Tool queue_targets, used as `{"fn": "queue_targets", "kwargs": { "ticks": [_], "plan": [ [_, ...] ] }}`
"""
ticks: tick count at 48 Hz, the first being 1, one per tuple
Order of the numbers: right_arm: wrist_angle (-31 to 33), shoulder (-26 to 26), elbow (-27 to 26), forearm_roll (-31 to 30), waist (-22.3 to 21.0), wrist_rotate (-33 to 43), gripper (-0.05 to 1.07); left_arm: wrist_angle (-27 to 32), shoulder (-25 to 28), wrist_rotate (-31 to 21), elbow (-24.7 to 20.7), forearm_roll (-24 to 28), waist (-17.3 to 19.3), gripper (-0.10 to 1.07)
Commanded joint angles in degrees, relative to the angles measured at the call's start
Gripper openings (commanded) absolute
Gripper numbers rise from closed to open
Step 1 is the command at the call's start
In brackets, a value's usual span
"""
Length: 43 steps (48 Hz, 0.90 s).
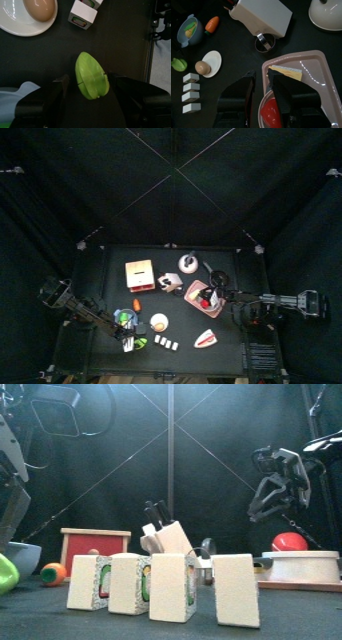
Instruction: Place starfruit below bowl
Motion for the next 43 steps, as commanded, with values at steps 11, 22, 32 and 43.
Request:
{"fn": "queue_targets", "kwargs": {
  "ticks": [11, 22, 32, 43],
  "plan": [
    [-0.35, -0.18, -0.44, 0.09, 0.09, 0.00, 0.69, 0.00, -0.88, 0.00, -0.62, -0.44, -0.18, 1.02],
    [-0.35, -0.18, -0.44, 0.09, 0.09, 0.00, 0.69, 0.18, -1.32, 0.00, -0.79, -0.35, 0.18, 1.02],
    [-0.35, -0.18, -0.44, 0.09, 0.09, 0.00, 0.69, 0.18, -1.41, 0.09, -0.97, -0.26, 0.18, 1.02],
    [-0.53, -0.18, -0.18, -0.88, 0.26, -0.26, 0.69, 0.00, -3.43, 0.18, -1.23, -0.18, 0.35, 1.02]
  ]
}}
